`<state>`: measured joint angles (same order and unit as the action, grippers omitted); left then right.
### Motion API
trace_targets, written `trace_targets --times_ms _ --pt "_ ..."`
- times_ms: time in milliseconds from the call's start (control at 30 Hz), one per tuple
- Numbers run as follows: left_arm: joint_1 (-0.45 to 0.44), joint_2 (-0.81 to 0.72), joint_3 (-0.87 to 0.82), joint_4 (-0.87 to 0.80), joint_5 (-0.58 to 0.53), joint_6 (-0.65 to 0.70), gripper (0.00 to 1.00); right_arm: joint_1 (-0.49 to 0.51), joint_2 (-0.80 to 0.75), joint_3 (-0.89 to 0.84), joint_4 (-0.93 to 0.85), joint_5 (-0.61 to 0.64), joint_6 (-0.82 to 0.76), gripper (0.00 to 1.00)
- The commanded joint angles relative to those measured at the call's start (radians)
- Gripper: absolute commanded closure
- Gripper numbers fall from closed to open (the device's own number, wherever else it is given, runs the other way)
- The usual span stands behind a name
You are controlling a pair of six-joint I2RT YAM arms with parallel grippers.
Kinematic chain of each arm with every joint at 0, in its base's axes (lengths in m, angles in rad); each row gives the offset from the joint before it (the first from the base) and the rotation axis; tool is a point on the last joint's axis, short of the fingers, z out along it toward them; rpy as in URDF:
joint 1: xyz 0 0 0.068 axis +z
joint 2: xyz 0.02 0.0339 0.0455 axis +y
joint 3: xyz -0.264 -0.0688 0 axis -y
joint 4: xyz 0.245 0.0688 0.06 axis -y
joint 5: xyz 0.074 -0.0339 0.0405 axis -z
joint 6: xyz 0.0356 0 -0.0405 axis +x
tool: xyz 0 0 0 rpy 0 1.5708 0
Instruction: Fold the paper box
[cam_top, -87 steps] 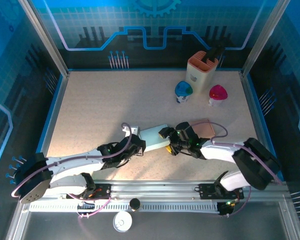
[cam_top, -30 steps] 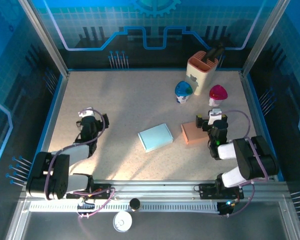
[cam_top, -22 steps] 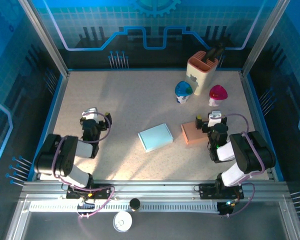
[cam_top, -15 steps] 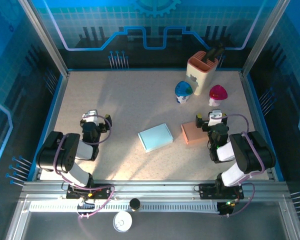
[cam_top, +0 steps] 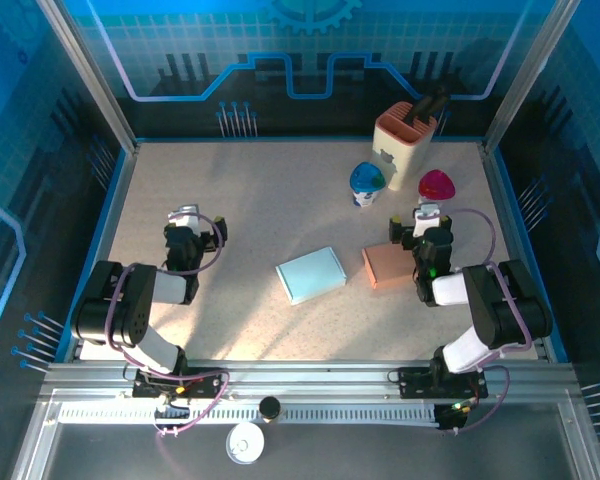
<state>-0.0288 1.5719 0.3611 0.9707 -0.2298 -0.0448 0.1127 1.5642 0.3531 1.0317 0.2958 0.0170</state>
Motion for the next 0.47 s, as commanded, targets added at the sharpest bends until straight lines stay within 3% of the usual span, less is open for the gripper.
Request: trace_targets --times_ms 0,433 --pt "0.008 -0.016 0.002 -0.003 0.019 0.018 0.01 0.01 -0.014 -0.008 -0.02 0.025 -0.015 0.0" --pt "0.008 -0.016 0.002 -0.004 0.018 0.019 0.01 0.015 -0.015 -0.049 0.06 0.035 -0.017 0.0"
